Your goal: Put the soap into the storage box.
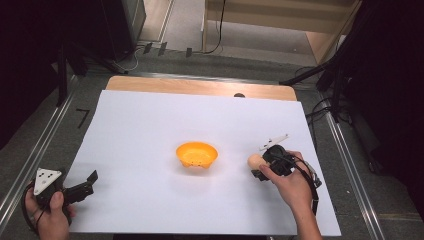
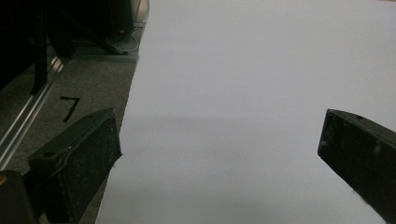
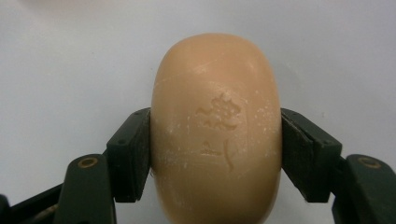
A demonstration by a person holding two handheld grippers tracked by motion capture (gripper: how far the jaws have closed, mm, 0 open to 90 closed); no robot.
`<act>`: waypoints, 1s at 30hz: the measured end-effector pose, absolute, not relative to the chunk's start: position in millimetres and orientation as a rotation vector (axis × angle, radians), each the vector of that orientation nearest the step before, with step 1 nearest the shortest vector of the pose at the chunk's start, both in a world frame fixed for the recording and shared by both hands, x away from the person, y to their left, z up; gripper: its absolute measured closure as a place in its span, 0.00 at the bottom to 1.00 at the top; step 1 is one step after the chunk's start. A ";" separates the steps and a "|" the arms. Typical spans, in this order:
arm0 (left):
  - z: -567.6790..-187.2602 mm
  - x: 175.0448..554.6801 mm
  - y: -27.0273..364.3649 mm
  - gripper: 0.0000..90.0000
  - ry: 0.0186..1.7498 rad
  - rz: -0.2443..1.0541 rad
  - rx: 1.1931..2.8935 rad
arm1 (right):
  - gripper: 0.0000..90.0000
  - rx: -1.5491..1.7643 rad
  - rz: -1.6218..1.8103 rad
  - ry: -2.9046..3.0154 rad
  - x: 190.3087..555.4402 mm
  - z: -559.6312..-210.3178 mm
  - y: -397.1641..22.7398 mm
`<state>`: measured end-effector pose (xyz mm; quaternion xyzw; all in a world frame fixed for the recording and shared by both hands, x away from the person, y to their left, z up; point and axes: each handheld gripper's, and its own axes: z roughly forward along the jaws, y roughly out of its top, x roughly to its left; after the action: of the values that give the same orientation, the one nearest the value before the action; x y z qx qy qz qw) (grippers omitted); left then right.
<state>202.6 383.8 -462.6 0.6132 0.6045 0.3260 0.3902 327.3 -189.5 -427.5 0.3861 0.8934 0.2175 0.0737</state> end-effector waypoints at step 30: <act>-462.6 202.8 384.3 0.00 1.533 0.820 1.557 | 0.37 0.729 0.728 2.768 355.4 -383.4 -129.6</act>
<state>202.8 384.3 -462.6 0.6133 0.6042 0.3232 0.3930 355.4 -129.6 -383.4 0.2457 0.9330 0.2455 0.0941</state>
